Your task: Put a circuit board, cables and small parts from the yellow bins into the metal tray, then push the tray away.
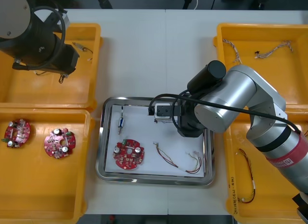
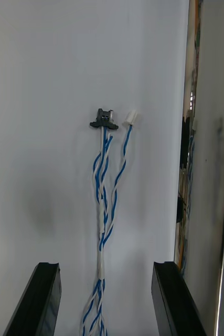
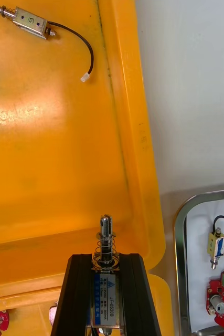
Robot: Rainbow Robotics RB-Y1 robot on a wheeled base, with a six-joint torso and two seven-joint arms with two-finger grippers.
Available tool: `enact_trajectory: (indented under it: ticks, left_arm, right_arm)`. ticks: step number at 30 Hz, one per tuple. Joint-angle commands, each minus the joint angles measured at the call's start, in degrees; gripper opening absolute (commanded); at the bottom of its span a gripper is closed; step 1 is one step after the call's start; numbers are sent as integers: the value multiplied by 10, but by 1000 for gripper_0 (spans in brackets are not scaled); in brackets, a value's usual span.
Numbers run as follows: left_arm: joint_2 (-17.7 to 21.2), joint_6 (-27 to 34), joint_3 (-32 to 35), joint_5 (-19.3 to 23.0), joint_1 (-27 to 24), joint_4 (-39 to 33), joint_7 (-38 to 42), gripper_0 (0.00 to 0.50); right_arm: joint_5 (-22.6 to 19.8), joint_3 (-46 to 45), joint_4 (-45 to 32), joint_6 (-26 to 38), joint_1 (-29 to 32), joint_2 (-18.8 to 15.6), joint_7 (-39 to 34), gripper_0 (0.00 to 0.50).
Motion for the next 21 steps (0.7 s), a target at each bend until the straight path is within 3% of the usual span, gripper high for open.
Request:
enact_trajectory:
  ticks: [1, 8, 15, 21]
  left_arm:
    - [-7, 4, -9, 0, -5, -19, 68, 0]
    - [-7, 4, -6, 2, -12, -19, 68, 0]
    - [-7, 4, -6, 1, -12, -19, 68, 0]
    - [-8, 4, -6, 2, -12, -19, 68, 0]
  right_arm:
    - [1, 3, -29, 25, 2, -12, -5, 500]
    - [-13, -8, -96, 125, -32, -12, -92, 500]
    - [-80, -42, -113, 231, -97, -12, -199, 500]
    - [-130, -100, -108, 231, -152, -23, -302, 500]
